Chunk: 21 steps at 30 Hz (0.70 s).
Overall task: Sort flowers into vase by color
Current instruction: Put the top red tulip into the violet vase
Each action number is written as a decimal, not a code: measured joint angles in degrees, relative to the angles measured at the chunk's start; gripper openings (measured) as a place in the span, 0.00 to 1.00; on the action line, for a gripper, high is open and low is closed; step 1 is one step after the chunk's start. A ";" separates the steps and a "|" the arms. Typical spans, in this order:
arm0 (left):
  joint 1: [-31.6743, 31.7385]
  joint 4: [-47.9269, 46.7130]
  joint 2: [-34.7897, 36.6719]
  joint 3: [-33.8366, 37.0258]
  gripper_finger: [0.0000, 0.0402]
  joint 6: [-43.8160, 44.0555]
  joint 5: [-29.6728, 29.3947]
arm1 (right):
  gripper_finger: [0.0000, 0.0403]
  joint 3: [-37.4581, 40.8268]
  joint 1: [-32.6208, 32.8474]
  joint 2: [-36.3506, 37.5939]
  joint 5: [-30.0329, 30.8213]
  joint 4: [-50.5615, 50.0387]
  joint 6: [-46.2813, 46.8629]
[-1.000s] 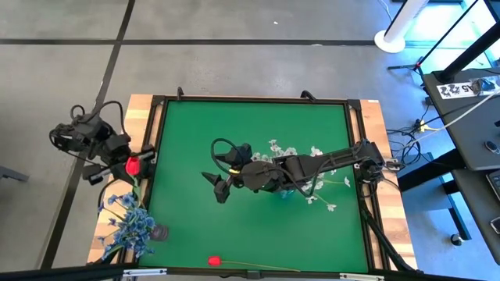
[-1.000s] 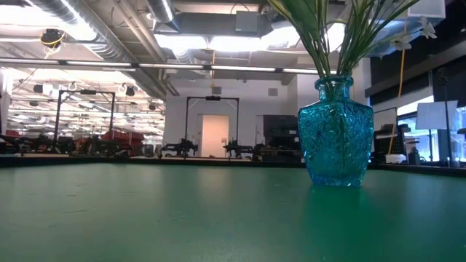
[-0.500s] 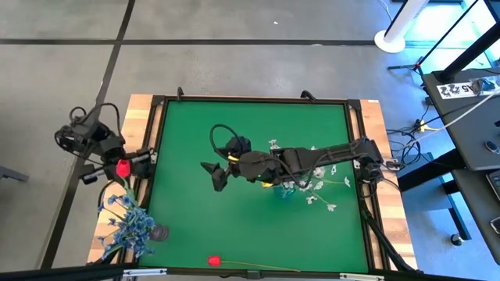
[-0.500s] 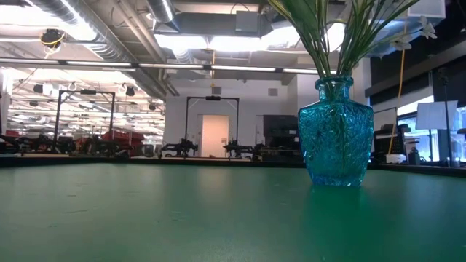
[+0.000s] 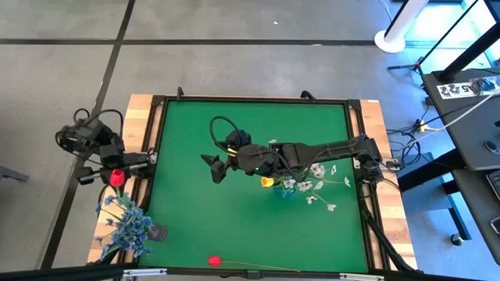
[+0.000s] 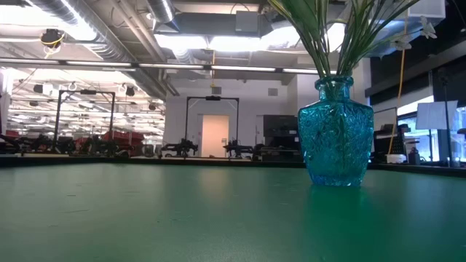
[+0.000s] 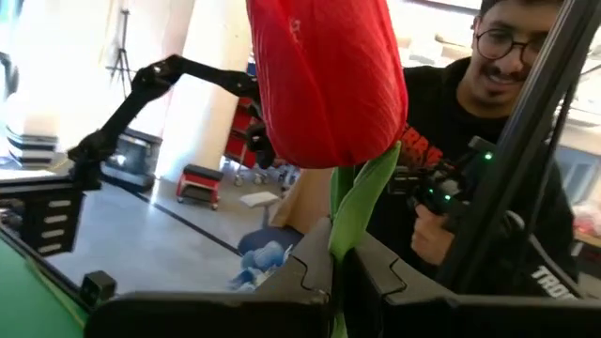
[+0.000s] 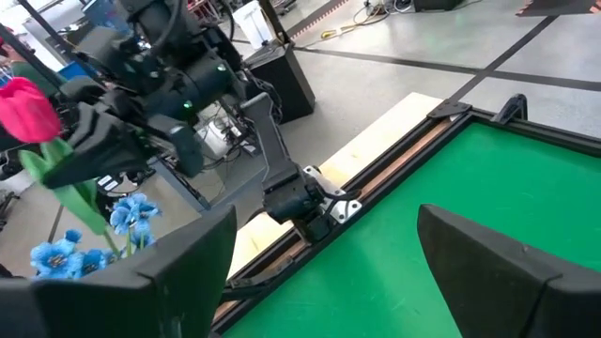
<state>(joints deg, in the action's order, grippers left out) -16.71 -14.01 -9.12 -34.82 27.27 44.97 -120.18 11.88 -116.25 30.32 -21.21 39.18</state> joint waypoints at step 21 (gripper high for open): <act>0.02 -3.01 -6.91 -4.00 0.01 4.43 4.47 | 0.82 0.00 0.09 0.00 -1.49 0.02 -0.04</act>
<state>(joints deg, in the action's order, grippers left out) -16.69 -17.02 -16.03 -38.82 31.70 49.44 -120.18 11.97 -116.25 28.83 -21.19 39.13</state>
